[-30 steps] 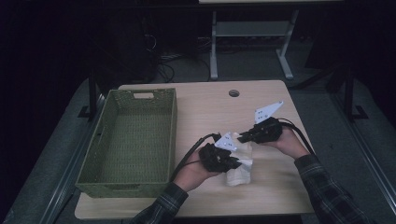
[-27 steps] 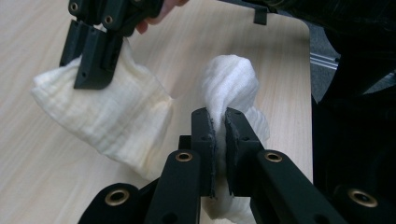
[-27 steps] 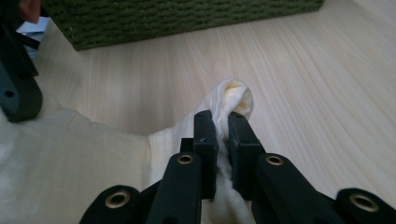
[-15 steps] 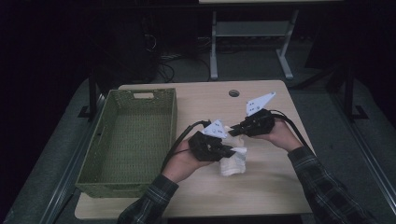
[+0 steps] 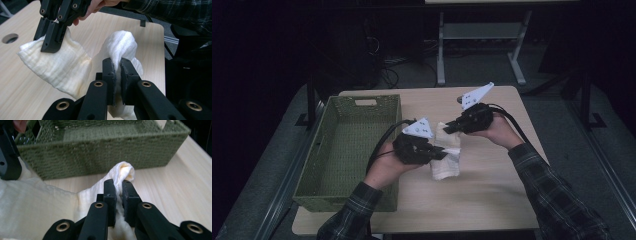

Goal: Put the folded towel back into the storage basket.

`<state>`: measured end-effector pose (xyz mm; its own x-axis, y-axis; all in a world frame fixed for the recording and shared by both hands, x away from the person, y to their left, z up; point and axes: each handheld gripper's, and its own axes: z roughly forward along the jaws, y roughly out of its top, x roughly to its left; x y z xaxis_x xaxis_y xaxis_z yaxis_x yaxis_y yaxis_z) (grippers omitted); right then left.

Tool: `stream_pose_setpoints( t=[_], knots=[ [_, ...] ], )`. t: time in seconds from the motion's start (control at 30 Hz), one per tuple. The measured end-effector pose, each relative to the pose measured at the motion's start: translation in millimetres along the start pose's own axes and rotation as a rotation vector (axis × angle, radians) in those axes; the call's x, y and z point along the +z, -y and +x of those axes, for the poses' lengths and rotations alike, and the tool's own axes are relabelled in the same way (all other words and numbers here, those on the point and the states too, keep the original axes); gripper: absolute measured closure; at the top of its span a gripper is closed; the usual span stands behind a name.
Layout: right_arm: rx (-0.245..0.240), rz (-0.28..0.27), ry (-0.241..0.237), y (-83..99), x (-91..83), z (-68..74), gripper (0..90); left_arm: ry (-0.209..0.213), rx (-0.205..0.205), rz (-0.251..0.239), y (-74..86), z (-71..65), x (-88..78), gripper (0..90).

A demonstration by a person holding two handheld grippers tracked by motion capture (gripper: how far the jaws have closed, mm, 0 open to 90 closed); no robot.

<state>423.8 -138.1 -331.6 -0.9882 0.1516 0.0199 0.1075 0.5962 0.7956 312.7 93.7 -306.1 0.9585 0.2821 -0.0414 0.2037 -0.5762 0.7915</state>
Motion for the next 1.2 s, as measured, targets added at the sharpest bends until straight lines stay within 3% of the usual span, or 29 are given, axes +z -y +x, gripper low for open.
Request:
stream_pose_setpoints(
  t=[0.3,0.5,0.8,1.2],
  knots=[
    [-0.056,-0.002,-0.011,-39.1,21.3,-1.6,83.8,-0.045,-0.009,-0.022,11.1,8.8,-36.8,83.3],
    [-0.066,-0.012,-0.017,-60.5,34.3,-2.8,83.9,-0.091,-0.025,-0.037,20.4,13.0,-68.5,83.2],
    [-0.077,-0.035,-0.028,-84.9,49.7,-6.4,83.8,-0.112,-0.044,-0.036,35.7,18.6,-95.1,83.2],
    [-0.104,-0.036,-0.047,-116.3,89.5,-8.2,83.8,-0.173,-0.094,-0.033,67.8,26.1,-129.3,83.2]
  ],
)
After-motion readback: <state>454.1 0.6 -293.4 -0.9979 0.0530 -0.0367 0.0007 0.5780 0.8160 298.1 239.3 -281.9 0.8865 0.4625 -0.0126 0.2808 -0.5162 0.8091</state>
